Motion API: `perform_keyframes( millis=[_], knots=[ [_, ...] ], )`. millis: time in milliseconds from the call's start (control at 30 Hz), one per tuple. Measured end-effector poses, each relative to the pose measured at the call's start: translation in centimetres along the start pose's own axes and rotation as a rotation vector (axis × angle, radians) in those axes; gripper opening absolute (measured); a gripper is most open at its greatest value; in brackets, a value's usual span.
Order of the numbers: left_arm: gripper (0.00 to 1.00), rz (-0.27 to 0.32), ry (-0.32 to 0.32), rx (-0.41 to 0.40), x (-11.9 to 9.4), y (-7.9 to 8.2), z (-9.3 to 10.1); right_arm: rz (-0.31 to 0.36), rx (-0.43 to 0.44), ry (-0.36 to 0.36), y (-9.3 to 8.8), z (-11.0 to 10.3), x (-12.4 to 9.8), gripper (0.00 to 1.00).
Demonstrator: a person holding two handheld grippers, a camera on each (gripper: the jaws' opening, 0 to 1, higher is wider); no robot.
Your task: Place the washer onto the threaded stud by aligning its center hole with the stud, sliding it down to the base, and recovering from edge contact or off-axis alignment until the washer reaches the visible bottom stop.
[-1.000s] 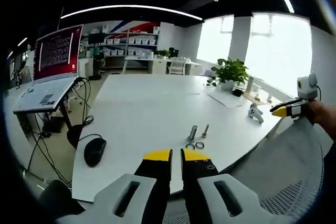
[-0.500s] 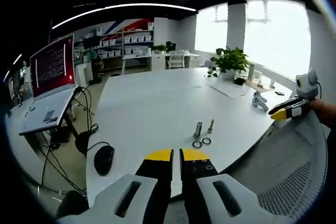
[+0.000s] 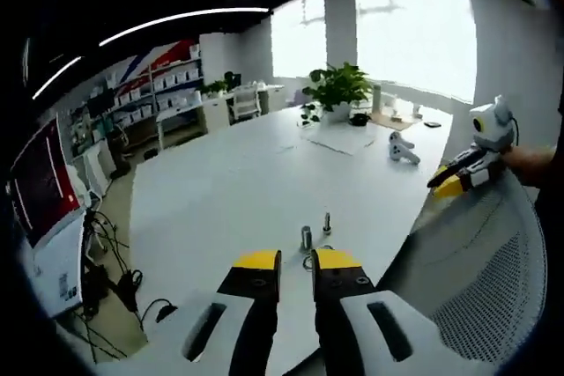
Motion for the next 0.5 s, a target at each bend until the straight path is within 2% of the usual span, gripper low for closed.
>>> perform_keyframes(
  millis=[67,167,267,367,500],
  knots=[
    [0.18,-0.062,-0.02,0.021,0.9,-0.8,-0.2,0.002,0.012,0.007,0.0,0.0,0.0,0.22],
    [0.2,-0.094,-0.078,0.068,2.9,-1.3,0.5,-0.007,0.003,0.005,-0.1,0.0,0.1,0.22],
    [0.22,-0.153,-0.141,0.124,4.6,-2.4,0.8,-0.016,0.0,0.011,-0.2,0.0,0.2,0.22],
    [0.32,-0.209,-0.217,0.144,6.2,-3.2,1.9,-0.019,0.003,0.013,-0.2,0.0,0.3,0.22],
    [0.37,-0.275,-0.294,0.183,8.5,-4.0,2.6,-0.023,0.003,0.011,-0.2,0.1,0.3,0.22]
  ],
)
Point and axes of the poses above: the point that each gripper's makers call its tool centre point, and the gripper's own axes: x roughly forward along the fingers, z roughly to its right, y roughly out of its top, the point moved 4 cm from there along -x, roughly backward along the fingers, and after that the axes turned 1 degree about -z, right-handed, at the moved point
